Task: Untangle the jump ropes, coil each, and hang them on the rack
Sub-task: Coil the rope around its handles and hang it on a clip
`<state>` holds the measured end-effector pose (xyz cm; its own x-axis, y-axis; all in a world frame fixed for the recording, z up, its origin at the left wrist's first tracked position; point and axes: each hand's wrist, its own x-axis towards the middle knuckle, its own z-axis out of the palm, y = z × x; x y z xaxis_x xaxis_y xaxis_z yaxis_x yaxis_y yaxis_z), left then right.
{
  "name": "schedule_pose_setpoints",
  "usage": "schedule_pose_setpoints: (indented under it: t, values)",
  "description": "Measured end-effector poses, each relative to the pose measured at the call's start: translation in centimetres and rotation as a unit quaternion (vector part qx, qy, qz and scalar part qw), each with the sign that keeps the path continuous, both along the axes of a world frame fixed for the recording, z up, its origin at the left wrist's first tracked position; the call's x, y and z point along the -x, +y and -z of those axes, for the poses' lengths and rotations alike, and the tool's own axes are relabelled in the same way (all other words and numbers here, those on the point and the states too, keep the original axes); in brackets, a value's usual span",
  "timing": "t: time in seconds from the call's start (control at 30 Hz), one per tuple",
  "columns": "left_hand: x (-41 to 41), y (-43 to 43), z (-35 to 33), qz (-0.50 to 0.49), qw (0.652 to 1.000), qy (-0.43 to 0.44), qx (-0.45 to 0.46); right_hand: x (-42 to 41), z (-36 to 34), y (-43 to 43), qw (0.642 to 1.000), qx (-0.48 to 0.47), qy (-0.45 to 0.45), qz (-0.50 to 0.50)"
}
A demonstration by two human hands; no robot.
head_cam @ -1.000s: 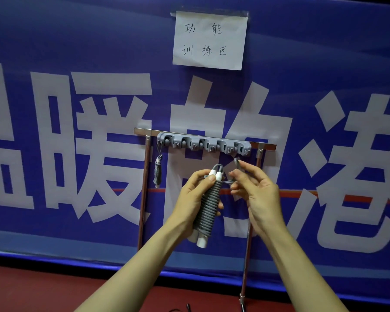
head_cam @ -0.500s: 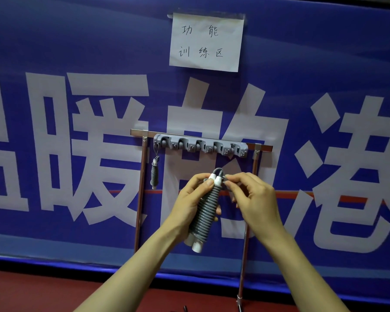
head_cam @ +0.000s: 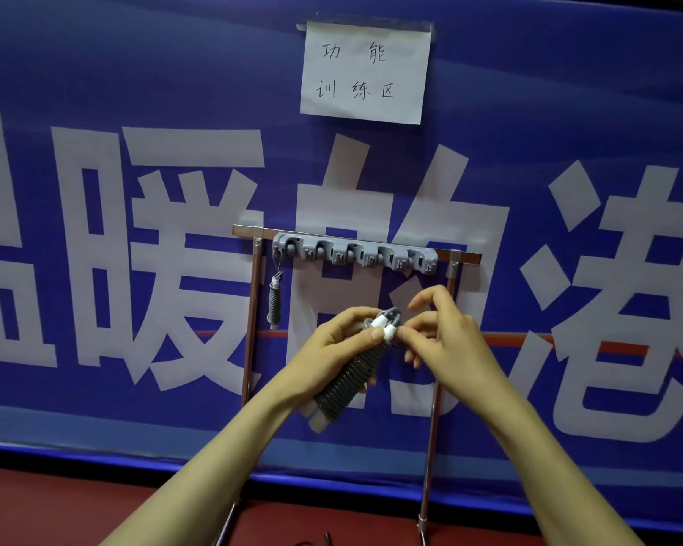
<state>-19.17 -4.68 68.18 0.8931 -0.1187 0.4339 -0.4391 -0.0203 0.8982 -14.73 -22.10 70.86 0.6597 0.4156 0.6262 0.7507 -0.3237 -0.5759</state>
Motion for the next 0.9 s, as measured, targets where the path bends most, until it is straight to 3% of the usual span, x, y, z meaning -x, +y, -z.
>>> schedule_pose_setpoints:
  t: [0.13,0.27,0.4,0.53,0.77,0.9]
  values:
    - [0.1,0.4,-0.2,0.0,1.0,0.0,0.011,-0.5,-0.2,-0.4,0.996,-0.018,0.07,-0.055]
    - [0.0,0.2,-0.7,-0.009,0.998,0.001,0.064,-0.8,0.4,-0.2,0.995,-0.038,0.044,-0.076]
    - [0.1,0.2,-0.8,-0.003,0.997,0.003,0.08,-0.7,0.4,-0.1,0.955,-0.179,0.182,-0.152]
    - [0.1,0.4,-0.7,0.006,0.998,0.002,0.069,-0.9,0.4,0.1,0.929,-0.216,0.24,-0.18]
    - [-0.1,0.6,-0.3,0.023,0.999,-0.003,0.03,-1.5,-0.1,0.8,0.916,-0.22,0.298,-0.157]
    - [-0.6,0.6,-0.6,-0.007,1.0,-0.004,-0.013,-1.5,-0.2,0.9,0.924,-0.161,0.306,-0.166]
